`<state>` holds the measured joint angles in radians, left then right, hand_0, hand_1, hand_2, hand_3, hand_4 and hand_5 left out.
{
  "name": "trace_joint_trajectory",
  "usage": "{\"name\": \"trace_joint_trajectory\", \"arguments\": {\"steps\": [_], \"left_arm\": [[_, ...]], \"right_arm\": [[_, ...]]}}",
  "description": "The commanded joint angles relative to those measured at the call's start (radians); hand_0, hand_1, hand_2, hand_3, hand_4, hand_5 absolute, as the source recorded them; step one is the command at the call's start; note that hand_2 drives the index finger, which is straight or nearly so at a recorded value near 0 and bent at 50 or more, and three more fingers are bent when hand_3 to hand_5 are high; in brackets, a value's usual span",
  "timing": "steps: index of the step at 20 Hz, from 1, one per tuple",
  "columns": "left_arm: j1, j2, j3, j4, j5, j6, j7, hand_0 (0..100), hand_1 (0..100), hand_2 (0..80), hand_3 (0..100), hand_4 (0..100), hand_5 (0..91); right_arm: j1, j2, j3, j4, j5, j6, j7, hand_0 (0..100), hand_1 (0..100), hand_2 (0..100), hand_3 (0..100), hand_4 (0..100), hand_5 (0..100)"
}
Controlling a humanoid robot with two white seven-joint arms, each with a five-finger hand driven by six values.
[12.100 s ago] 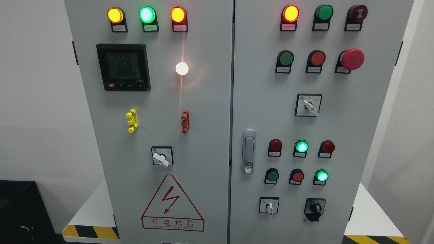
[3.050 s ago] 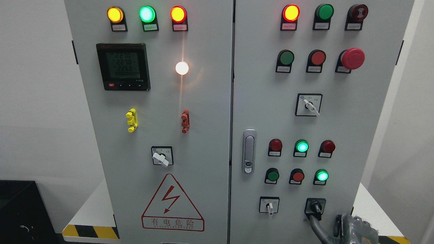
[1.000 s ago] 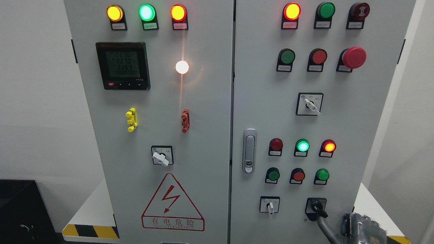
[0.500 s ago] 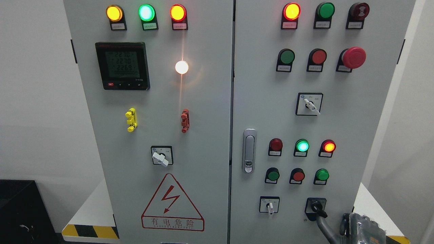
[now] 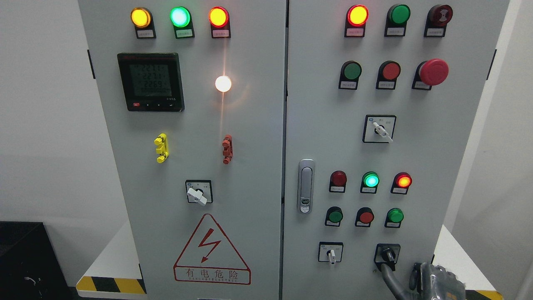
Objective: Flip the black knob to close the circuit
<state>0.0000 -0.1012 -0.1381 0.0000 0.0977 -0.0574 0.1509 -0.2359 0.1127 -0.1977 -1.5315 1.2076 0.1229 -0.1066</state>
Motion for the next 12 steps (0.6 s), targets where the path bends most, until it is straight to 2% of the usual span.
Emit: {"name": "trace_joint_trajectory", "arguments": {"steps": [1,7,12], "left_arm": [[0.023,0.000,0.000,-0.031,0.000,0.001,-0.001,12,56,0.0,0,0,0.0],[0.023,0.000,0.000,-0.031,-0.001,0.001,-0.001,12,56,0.0,0,0,0.0],[0.023,0.000,0.000,-0.031,-0.001,0.001,-0.001,12,56,0.0,0,0,0.0]], "right_arm": [[0.035,0.001,0.067,-0.021,0.001,-0.003,0.007,0,0,88,100,91,94],[0.076,0.007,0.084,-0.074,0.000,-0.011,0.005,0,0,87,100,91,94],[0.147,0.018,0.104,-0.157,-0.016,-0.043,-0.001,0,1,82,100,88,91]]}}
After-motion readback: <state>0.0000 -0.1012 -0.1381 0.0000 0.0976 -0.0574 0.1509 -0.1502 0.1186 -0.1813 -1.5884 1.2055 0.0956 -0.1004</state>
